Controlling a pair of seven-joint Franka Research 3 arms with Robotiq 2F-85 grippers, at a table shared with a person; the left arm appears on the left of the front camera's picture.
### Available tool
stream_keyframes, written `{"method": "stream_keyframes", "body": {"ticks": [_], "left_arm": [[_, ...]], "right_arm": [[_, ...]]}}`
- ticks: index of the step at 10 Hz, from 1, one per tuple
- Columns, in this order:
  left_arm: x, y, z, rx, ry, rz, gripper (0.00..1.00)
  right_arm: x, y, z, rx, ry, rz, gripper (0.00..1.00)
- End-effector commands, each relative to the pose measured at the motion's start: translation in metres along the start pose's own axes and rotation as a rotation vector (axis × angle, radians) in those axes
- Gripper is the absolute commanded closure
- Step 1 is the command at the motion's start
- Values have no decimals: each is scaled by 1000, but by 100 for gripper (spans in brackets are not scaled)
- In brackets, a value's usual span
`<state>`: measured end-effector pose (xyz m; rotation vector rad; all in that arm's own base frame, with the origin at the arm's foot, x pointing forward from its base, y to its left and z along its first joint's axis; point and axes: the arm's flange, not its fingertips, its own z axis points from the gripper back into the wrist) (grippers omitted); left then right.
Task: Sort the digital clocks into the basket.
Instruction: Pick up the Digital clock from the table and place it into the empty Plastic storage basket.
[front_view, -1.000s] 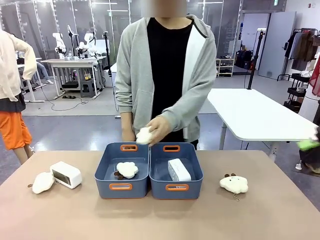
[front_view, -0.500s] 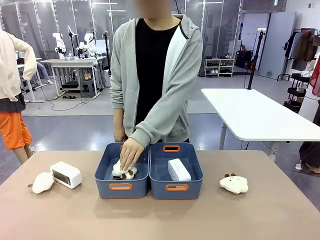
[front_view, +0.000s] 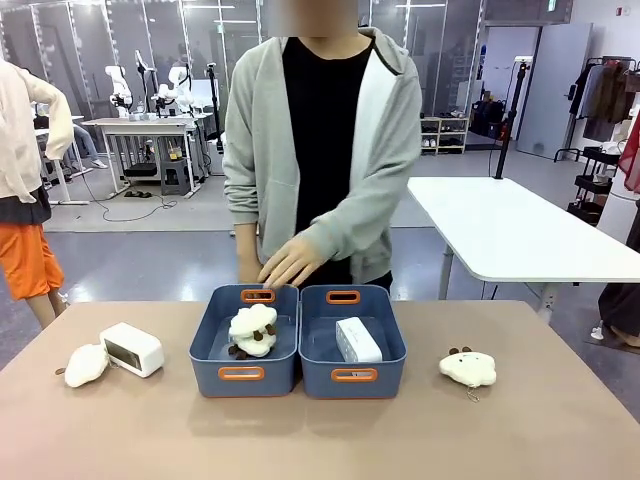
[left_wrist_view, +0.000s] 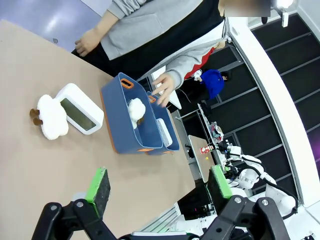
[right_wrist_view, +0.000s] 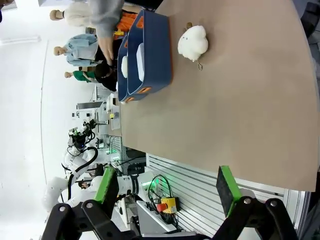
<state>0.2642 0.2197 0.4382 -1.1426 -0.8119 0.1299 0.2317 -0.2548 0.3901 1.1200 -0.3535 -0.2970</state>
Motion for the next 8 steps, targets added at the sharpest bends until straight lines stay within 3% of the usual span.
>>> {"method": "stream_keyframes", "body": {"ticks": [1, 5, 8], "left_arm": [[1, -1, 1, -19, -6, -7, 0], [1, -1, 1, -19, -6, -7, 0], [1, -1, 1, -19, -6, -7, 0]], "right_arm": [[-9, -7, 9, 5, -29, 22, 0], [-18, -14, 13, 6, -46, 12, 0], [-6, -14, 3, -11, -20, 16, 0]]}}
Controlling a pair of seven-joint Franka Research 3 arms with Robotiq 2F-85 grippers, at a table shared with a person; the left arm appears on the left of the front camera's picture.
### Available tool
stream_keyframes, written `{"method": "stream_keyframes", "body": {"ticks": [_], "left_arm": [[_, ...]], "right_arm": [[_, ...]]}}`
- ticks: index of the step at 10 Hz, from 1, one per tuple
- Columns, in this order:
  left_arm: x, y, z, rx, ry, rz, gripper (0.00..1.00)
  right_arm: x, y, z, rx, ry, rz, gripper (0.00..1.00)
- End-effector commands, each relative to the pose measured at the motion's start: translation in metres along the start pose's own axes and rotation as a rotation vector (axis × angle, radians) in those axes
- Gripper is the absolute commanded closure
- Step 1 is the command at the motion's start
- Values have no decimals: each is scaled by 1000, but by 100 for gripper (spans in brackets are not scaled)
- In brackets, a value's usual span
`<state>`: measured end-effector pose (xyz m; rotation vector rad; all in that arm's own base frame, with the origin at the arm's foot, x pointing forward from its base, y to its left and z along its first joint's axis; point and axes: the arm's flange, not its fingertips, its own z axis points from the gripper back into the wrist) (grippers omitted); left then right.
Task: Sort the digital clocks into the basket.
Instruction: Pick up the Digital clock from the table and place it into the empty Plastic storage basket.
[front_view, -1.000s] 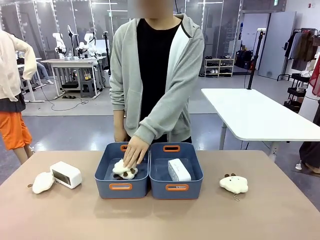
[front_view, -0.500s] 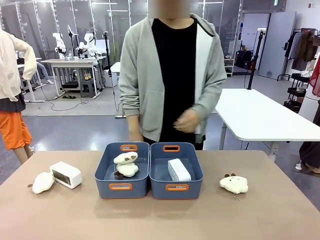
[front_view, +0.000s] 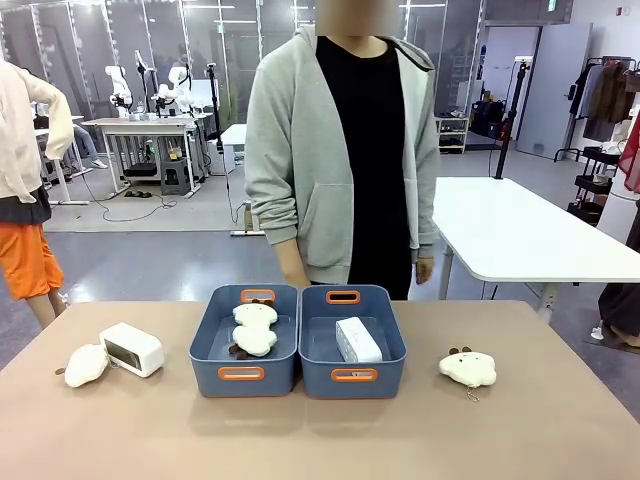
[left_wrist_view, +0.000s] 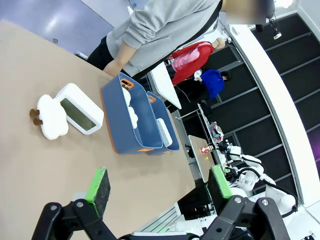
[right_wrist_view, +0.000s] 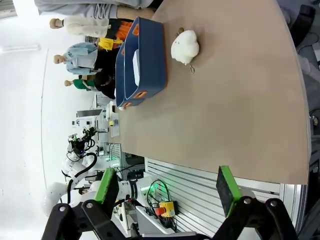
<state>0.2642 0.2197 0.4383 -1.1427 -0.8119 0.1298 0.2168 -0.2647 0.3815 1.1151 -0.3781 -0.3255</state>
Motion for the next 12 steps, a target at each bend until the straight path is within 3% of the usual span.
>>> {"method": "stream_keyframes", "body": {"ticks": [1, 3, 4, 12], "left_arm": [[1, -1, 1, -19, -6, -7, 0], [1, -1, 1, -19, -6, -7, 0], [1, -1, 1, -19, -6, -7, 0], [1, -1, 1, -19, -6, -7, 0]], "right_arm": [[9, 1, -12, -14, 29, 35, 0], [21, 8, -24, -91, 32, 47, 0], [7, 4, -11, -12, 35, 11, 0], [7, 4, -11, -12, 35, 11, 0]]}}
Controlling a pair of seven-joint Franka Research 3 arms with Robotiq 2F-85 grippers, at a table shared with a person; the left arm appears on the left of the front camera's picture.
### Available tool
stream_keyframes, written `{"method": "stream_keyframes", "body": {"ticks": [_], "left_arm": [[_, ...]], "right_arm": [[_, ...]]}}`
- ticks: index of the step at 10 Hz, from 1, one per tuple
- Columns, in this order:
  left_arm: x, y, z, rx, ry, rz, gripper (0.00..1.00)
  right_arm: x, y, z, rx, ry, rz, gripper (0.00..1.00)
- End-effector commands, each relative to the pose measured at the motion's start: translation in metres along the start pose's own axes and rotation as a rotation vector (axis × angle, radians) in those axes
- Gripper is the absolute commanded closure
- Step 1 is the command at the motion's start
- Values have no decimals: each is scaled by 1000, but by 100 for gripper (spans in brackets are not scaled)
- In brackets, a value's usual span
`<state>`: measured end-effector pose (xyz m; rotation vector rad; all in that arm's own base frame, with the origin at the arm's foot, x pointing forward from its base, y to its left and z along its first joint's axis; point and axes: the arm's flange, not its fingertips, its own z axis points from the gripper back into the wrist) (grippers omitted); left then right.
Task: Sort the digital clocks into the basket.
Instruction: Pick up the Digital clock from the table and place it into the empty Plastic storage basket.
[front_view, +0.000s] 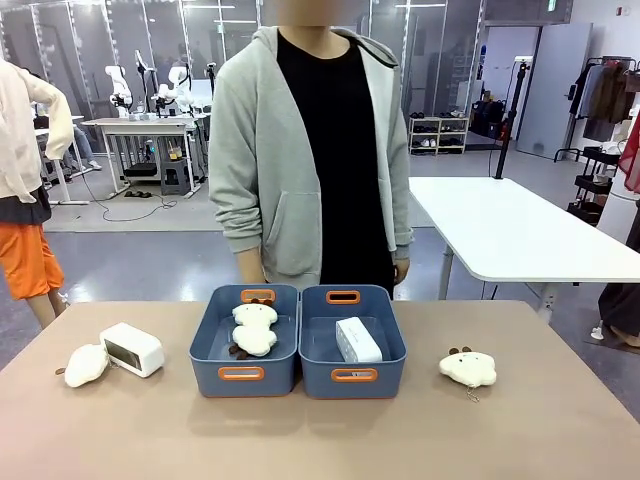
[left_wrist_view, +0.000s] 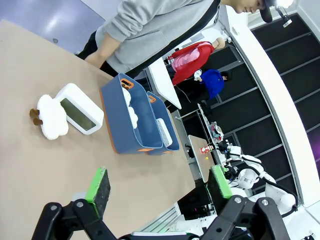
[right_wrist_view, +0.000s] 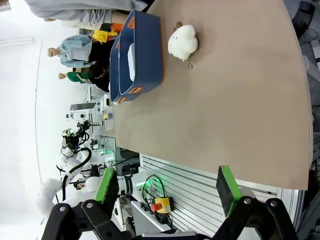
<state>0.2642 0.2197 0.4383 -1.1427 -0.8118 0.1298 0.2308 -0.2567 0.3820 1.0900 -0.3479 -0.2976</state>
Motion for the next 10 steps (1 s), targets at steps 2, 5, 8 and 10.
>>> {"method": "stream_keyframes", "body": {"ticks": [2, 5, 8, 10], "left_arm": [[0, 0, 0, 0, 0, 0, 0], [16, -24, -2, 141, 139, -149, 0], [40, -57, -64, 291, 402, -484, 0], [47, -67, -122, 308, 501, -577, 0]], "right_arm": [[-3, 0, 2, 15, -1, -2, 0], [-3, 0, 2, 15, -1, -2, 0], [-3, 0, 2, 15, -1, -2, 0], [-3, 0, 2, 15, -1, -2, 0]]}}
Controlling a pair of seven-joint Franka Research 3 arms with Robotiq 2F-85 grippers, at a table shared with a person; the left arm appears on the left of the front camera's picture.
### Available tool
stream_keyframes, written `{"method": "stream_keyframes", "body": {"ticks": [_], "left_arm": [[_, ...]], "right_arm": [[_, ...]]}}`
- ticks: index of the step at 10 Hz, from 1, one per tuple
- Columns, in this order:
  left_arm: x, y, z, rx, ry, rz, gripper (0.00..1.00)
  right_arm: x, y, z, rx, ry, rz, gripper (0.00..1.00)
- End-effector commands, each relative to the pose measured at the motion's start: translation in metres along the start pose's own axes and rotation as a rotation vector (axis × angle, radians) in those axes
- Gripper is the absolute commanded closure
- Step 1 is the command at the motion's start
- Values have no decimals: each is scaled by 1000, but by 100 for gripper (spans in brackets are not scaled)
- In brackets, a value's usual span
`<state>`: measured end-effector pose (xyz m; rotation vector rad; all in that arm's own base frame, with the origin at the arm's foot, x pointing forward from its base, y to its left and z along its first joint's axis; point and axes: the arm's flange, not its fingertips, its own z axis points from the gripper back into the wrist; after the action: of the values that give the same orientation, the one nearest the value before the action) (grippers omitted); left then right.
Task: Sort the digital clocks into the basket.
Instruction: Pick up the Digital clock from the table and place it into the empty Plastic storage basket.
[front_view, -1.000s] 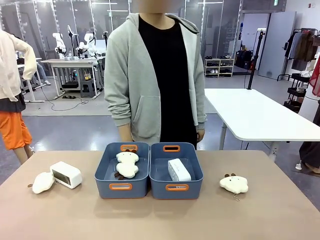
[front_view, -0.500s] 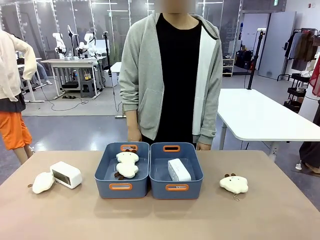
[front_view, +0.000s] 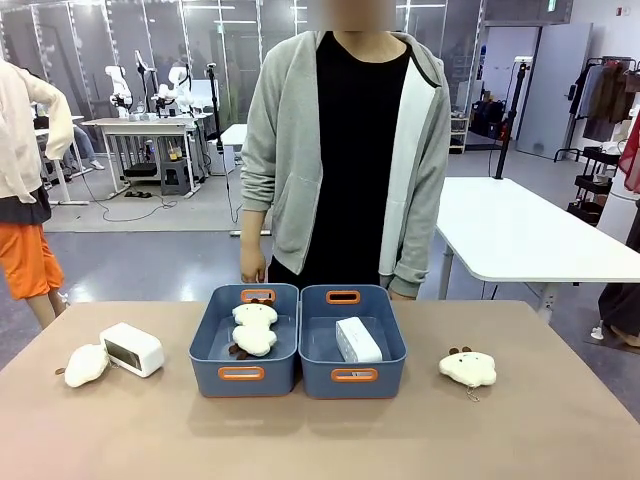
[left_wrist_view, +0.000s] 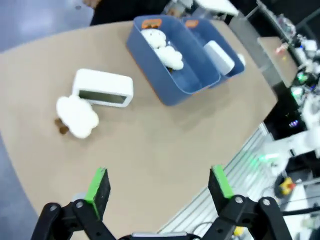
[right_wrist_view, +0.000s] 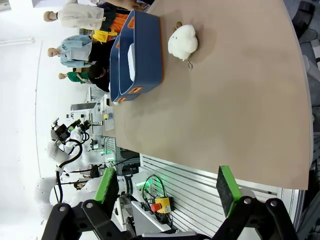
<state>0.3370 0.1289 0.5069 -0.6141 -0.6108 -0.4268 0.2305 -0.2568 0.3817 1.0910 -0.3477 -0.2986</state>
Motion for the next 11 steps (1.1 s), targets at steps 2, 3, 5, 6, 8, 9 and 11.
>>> {"method": "stream_keyframes", "body": {"ticks": [2, 3, 5, 6, 8, 9, 11], "left_arm": [[51, -5, -64, 91, 31, -134, 0], [65, -4, -73, 127, 29, -163, 0], [72, -1, -73, 163, 30, -212, 0], [73, 2, -82, 198, 33, -257, 0], [67, -6, -42, 280, 0, -267, 0], [48, -8, 47, 158, -267, -127, 0], [-20, 2, 160, 156, -478, 11, 0]], "right_arm": [[-2, 0, 1, 15, -1, -1, 0], [-2, 0, 1, 15, -1, -1, 0], [-2, 0, 1, 15, -1, -1, 0], [-2, 0, 1, 15, -1, -1, 0], [-2, 0, 1, 15, -1, -1, 0], [-2, 0, 1, 15, -1, -1, 0], [-2, 0, 1, 15, -1, -1, 0]]}}
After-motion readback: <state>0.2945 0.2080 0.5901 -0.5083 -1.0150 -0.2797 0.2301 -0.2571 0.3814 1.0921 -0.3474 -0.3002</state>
